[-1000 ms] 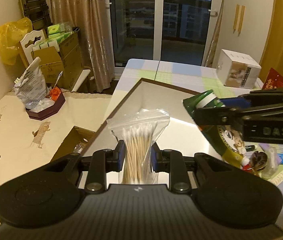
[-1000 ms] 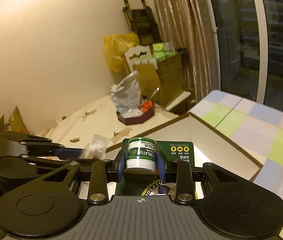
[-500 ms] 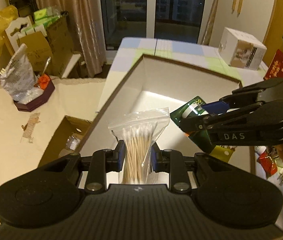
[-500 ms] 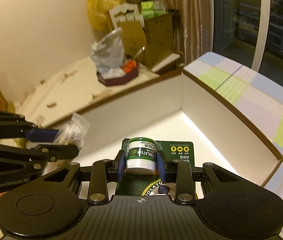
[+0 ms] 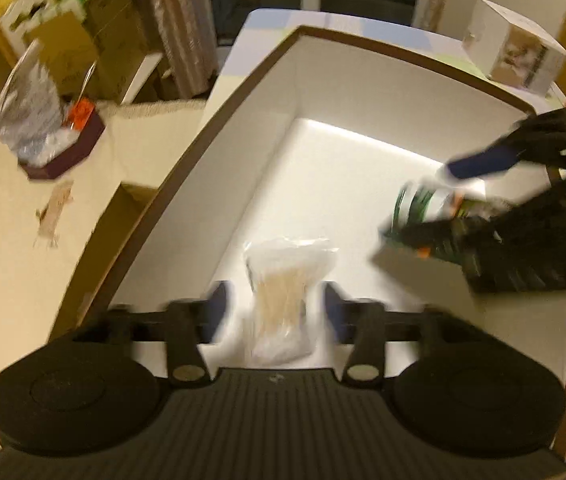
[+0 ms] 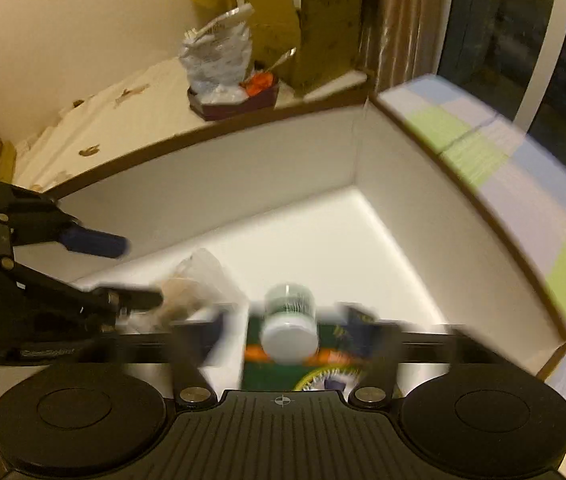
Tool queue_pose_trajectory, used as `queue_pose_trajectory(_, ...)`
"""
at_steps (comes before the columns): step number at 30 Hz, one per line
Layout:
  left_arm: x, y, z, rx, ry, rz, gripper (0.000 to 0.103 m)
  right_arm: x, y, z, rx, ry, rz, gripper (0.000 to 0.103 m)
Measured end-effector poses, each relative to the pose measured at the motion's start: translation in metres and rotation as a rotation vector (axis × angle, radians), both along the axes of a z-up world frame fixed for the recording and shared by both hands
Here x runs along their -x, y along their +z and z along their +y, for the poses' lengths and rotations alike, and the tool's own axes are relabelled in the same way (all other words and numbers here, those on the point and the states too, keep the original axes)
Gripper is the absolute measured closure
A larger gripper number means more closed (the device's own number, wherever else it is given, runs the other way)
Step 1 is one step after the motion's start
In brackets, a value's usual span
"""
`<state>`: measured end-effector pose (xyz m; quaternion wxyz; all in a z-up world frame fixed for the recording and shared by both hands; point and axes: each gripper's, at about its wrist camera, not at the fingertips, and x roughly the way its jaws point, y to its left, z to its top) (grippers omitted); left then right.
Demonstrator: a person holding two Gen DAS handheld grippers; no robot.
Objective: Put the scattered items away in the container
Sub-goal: 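Carry both items over the box and open both tools to drop them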
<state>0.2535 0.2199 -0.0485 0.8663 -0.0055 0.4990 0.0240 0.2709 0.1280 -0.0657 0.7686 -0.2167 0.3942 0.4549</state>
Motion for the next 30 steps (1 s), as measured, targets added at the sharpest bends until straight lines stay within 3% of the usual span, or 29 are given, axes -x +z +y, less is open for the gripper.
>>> queue_pose_trajectory(2,0.002,0.001,0.004,0.021,0.013,0.003,0.038,0.0,0.003,-0.002,-0.007,0.019,0.004,0.012)
queue_pose_trajectory(7,0.005,0.004,-0.003,-0.034,-0.017,0.014,0.029,0.003,0.007,-0.008,0.029,0.057,-0.012,0.012)
queue_pose_trajectory(15,0.012,0.013,-0.011,-0.035,-0.031,0.021,0.024,0.021,0.016,-0.02,0.073,0.108,-0.064,0.012)
queue_pose_trajectory(30,0.045,0.062,-0.036,-0.07,-0.076,-0.017,0.02,0.057,0.061,-0.054,0.022,0.064,-0.095,0.012)
